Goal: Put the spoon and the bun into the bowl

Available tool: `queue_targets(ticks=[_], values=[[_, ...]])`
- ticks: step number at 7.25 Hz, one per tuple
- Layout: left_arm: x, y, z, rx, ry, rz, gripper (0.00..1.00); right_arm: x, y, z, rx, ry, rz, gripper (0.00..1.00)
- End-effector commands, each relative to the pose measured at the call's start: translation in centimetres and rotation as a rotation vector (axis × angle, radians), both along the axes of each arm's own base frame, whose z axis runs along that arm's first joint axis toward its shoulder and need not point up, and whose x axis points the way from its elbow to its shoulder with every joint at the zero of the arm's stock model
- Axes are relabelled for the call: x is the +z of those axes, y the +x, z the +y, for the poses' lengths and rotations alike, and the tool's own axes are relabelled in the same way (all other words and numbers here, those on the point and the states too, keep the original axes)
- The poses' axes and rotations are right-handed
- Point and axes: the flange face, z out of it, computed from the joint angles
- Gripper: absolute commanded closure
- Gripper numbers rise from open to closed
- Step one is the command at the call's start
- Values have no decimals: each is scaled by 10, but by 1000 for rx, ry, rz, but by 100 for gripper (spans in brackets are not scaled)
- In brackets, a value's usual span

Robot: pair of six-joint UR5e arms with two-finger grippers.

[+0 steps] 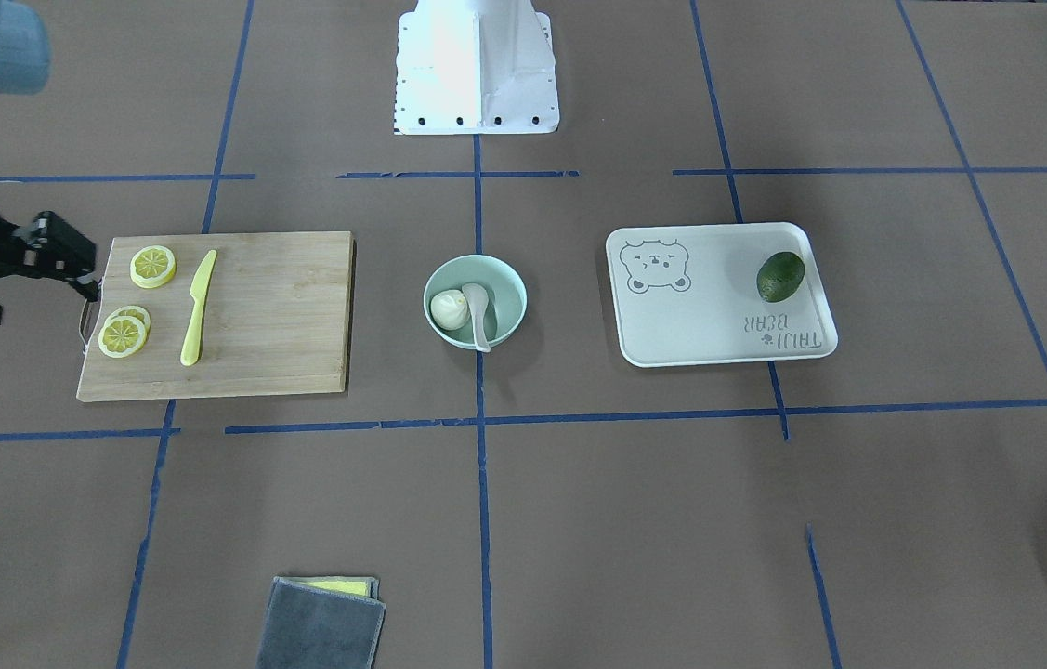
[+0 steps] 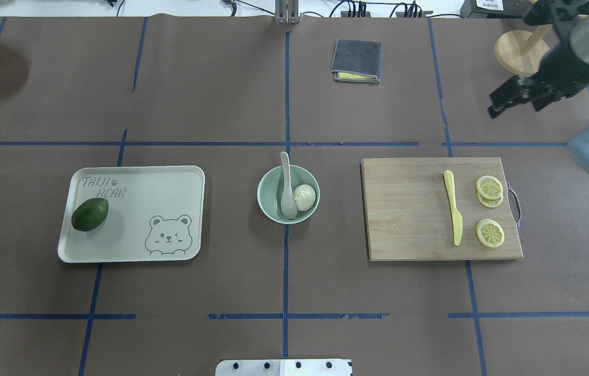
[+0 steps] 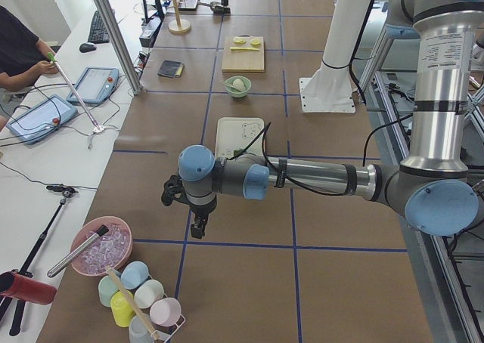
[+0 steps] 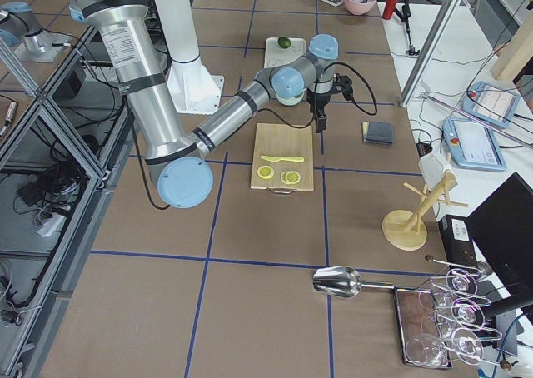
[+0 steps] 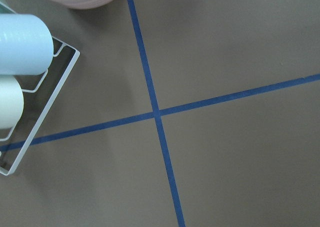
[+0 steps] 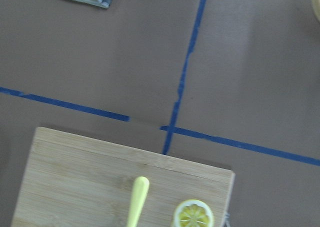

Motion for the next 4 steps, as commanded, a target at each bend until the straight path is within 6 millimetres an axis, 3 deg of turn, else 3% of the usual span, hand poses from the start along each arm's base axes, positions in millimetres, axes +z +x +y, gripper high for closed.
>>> queue_targets(ticks=[1,4], values=[[5,-6,4,-29,-34,4,0,78,88,7,-25,15,35,0],[7,-7,8,-34,-42,16,0,178,171,33,-42,-17,39,0]])
